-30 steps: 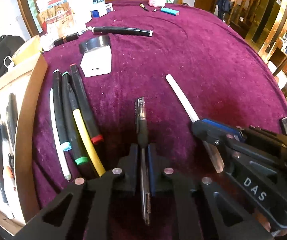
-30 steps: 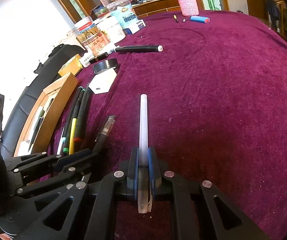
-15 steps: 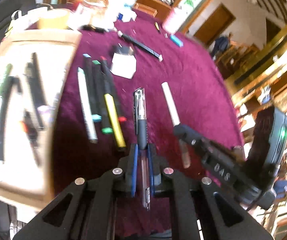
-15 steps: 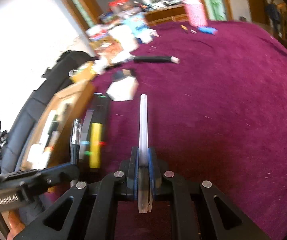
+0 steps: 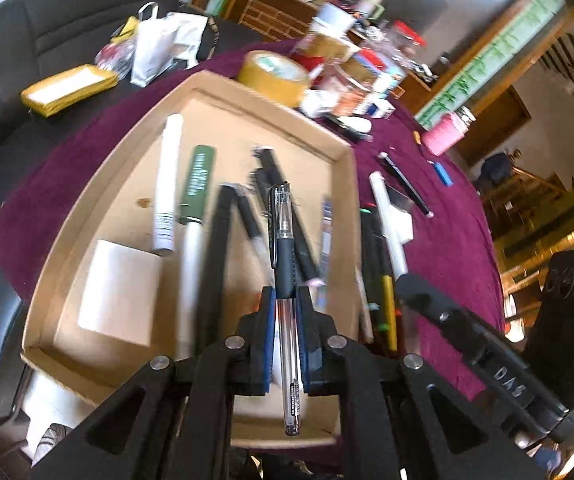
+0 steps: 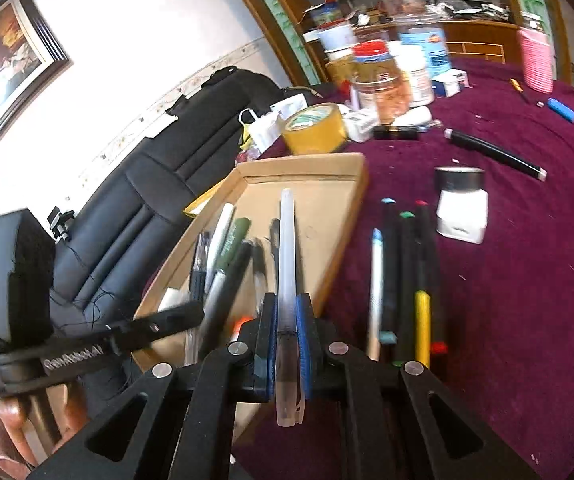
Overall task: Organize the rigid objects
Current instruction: 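Carry the white stick and clear pen into the tray and open both tools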
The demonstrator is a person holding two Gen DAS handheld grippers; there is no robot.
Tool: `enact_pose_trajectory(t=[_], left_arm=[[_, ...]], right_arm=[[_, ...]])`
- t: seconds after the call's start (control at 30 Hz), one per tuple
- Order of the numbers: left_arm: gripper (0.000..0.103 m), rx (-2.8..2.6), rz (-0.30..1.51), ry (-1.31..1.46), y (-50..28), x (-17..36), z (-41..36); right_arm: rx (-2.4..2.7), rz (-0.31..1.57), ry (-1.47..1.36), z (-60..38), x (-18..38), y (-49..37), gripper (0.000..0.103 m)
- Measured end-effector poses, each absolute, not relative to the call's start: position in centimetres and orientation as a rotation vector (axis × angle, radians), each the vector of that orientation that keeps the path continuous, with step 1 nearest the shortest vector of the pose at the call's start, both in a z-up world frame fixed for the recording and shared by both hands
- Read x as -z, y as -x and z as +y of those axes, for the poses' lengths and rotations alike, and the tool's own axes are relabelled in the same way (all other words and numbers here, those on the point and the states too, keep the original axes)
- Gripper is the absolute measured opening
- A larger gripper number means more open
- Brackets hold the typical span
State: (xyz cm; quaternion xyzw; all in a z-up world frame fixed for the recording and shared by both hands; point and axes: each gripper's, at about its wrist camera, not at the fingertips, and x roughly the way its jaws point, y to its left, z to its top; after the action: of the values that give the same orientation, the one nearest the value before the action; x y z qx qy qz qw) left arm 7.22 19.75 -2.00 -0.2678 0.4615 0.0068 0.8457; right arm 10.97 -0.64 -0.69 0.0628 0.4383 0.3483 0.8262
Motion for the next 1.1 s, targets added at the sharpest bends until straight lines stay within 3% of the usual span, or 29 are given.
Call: enact_pose_trajectory(t=[0.57, 1.1], left_arm=[[0.009, -0.057, 1.057, 0.571, -10.2, 5.7, 21.8], [0.01, -0.09, 1.067, 0.576, -10.6, 6.0, 21.3]], right_arm=[[-0.711, 1.039, -0.051, 6.2, 3.7, -18.5, 0.009], [-0.675, 1.053, 0.06, 8.1, 5.5, -19.5, 0.01]])
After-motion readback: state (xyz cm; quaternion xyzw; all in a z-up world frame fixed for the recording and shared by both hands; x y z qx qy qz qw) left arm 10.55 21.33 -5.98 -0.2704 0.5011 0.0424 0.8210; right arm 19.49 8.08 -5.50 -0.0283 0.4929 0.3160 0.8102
